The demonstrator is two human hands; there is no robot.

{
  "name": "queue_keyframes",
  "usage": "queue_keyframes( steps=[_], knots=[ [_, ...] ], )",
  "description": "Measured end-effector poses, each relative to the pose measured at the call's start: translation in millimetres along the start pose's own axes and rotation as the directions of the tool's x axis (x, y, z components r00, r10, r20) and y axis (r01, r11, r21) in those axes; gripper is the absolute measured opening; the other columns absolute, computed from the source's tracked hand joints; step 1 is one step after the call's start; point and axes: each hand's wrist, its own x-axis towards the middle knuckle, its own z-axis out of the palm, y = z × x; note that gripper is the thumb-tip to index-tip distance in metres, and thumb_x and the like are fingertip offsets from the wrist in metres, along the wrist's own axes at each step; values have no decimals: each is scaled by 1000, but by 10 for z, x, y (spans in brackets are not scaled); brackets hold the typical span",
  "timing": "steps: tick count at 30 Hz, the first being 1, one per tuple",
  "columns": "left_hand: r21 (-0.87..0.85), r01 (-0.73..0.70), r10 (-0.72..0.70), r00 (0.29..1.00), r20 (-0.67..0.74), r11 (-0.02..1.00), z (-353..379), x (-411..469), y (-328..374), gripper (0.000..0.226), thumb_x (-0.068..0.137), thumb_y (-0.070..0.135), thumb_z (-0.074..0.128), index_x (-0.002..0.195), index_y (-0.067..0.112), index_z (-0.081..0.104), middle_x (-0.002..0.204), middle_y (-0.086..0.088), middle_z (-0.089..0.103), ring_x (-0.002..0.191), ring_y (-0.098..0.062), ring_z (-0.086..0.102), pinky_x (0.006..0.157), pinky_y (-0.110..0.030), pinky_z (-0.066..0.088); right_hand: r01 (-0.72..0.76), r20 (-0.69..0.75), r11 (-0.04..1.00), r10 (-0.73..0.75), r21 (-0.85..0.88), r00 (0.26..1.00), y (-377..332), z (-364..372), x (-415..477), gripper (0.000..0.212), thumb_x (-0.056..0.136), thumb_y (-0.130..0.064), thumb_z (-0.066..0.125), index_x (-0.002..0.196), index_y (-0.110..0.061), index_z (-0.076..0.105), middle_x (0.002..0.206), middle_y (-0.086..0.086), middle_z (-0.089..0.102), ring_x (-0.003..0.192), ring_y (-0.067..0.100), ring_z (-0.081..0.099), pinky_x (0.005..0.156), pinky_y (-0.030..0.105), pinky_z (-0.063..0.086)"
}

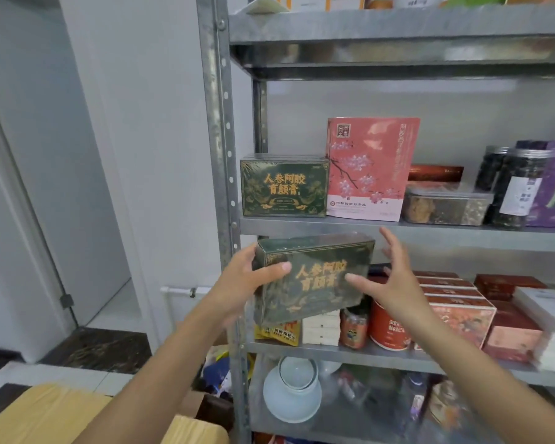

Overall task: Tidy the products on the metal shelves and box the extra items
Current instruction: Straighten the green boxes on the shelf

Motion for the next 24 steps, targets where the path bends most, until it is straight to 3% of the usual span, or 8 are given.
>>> queue_keyframes(
  steps=[3, 6, 10, 13, 15, 18, 21, 24],
  knots=[
    [-51, 37, -37, 999, -7, 998, -132, 15, 5, 61, 74, 25, 81, 125, 3, 55, 120, -19, 66, 107, -31, 67, 89, -39, 56, -144, 284, 960, 73, 240, 956, 73, -78, 235, 62, 66, -29, 83, 123, -37, 60, 126, -10, 65, 112, 11, 63, 86, 22, 53],
    [-30, 53, -55, 997, -50, 998, -161, 22, 9, 66, 70, 33, 80, 124, 6, 56, 119, -18, 67, 109, -34, 65, 97, -50, 51, -200, 306, 916, 92, 347, 948, 126, -12, 403, 55, 57, -22, 83, 109, -19, 68, 105, 2, 75, 94, 18, 72, 68, 20, 56],
    [69, 40, -30, 990, -140, 997, -273, 70, 22, 56, 70, 28, 84, 118, 17, 59, 103, 3, 75, 94, -17, 72, 73, -27, 58, -241, 321, 918, 136, 315, 937, 99, 135, 537, 52, 61, -24, 81, 109, -12, 67, 100, 5, 75, 85, 18, 73, 63, 23, 57],
    [45, 49, -37, 969, -244, 998, -423, 102, 7, 36, 82, 10, 75, 115, 11, 61, 96, 0, 76, 85, -19, 74, 59, -22, 55, -217, 358, 954, 133, 208, 924, -49, 264, 605, 54, 65, -34, 77, 114, -15, 66, 104, 2, 74, 95, 22, 71, 84, 37, 58],
    [31, 38, -27, 952, -305, 999, -541, 104, 15, 32, 83, 7, 74, 112, 9, 61, 95, -4, 76, 82, -20, 74, 56, -23, 54, -96, 318, 990, 58, 104, 946, -227, 338, 708, 61, 75, -47, 68, 126, -15, 59, 119, 0, 67, 103, 16, 64, 83, 26, 52],
    [24, 16, -7, 934, -356, 1000, -707, 112, 26, 31, 81, 4, 74, 109, 9, 61, 92, -2, 76, 80, -19, 74, 56, -22, 54, 193, 8, 976, -193, -100, 981, -524, 385, 1024, 57, 92, -44, 59, 139, -15, 47, 138, -1, 51, 119, 13, 49, 92, 22, 39],
    [46, 16, 2, 926, -377, 999, -814, 114, 14, 29, 81, 3, 75, 105, 11, 61, 88, 3, 76, 78, -15, 74, 56, -20, 55, 364, -18, 741, -452, -564, 892, -715, 407, 1455, 64, 96, -40, 54, 150, -16, 30, 156, 3, 30, 144, 23, 24, 118, 39, 18],
    [49, 11, 8, 924, -383, 999, -887, 90, -10, 30, 81, 3, 75, 106, 11, 60, 88, 3, 76, 78, -14, 73, 57, -21, 55, 326, 167, 465, -350, -823, 922, -701, 450, 1741, 76, 97, -49, 46, 156, -21, 7, 163, 1, 6, 150, 23, -4, 119, 46, -12]
  ],
)
